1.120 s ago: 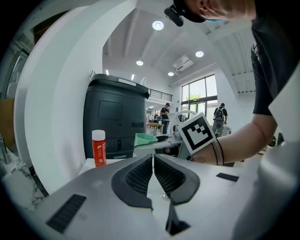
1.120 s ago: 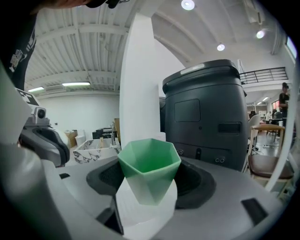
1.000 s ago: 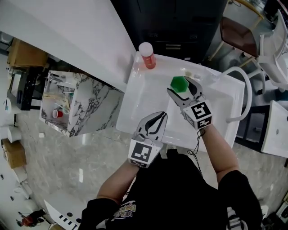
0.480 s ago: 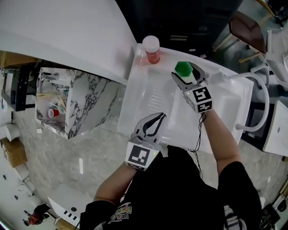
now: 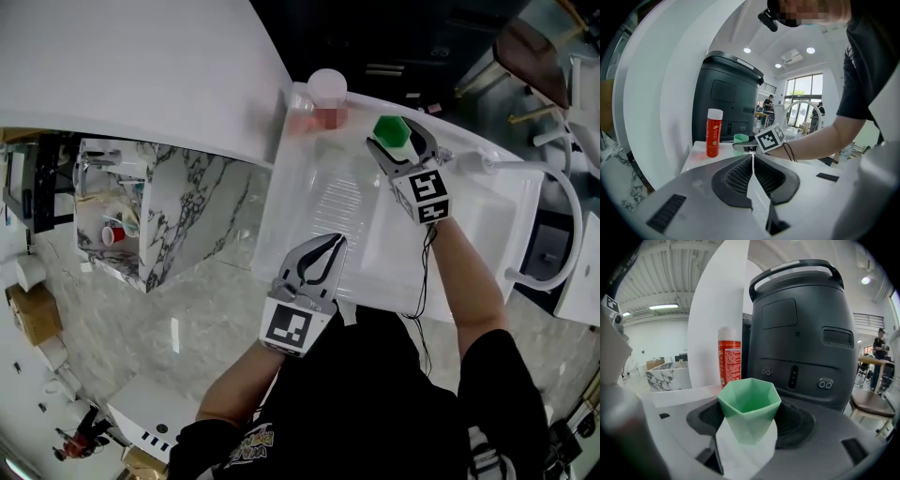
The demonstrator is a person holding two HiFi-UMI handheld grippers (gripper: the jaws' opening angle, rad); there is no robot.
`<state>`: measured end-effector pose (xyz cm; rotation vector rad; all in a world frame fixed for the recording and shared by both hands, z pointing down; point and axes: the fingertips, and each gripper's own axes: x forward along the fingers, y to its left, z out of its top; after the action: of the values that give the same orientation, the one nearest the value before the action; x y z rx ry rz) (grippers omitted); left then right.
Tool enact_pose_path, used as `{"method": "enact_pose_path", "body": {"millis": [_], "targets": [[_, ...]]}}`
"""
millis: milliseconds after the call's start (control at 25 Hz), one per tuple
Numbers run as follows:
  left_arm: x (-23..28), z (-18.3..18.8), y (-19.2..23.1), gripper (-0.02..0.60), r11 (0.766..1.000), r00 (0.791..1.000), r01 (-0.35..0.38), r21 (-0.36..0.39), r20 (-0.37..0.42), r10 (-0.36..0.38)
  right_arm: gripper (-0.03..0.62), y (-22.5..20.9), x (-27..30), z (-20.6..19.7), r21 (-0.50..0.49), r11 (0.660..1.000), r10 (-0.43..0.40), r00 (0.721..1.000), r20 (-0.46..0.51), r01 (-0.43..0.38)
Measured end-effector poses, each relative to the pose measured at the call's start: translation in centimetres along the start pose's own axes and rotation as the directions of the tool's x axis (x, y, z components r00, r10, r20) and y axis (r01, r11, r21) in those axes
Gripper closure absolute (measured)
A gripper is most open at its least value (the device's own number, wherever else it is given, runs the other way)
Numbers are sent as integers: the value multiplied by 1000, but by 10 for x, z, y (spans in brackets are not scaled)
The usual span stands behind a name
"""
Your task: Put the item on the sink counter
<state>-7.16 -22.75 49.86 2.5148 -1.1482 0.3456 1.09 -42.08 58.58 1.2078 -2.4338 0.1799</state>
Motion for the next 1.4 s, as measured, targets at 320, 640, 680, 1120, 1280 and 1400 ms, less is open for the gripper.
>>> {"method": "enact_pose_path", "body": {"millis": [320,640,680,1120,1280,1400], "targets": [[-3,-4,6,560,1000,1000,-6,-16,-12,6,230,0,13,-6,1,1000,1,1000,-7,-1],[-6,-8,8,558,1000,1000,-9,-23,-19,9,226,0,20,-12,11,1000,-13,1000,-20,13],[-7,-8,8,560,1000,1000,-11,-24,-17,10,224,-1,20,-13,14,1000,-15,1000,-19,15],[-10,-6,1,560,999,1000,-25,-23,-10,24,195,-3,10,-12,52,999,-8,1000,-1,8],[-8,-3,-8,558,1000,1000,-23,-20,6,24,195,-5,-10,-12,86,996,-25,1000,14,23],[-6,0,-17,560,1000,1000,-19,-8,15,20,195,2,-28,-11,87,996,-11,1000,23,9]]}}
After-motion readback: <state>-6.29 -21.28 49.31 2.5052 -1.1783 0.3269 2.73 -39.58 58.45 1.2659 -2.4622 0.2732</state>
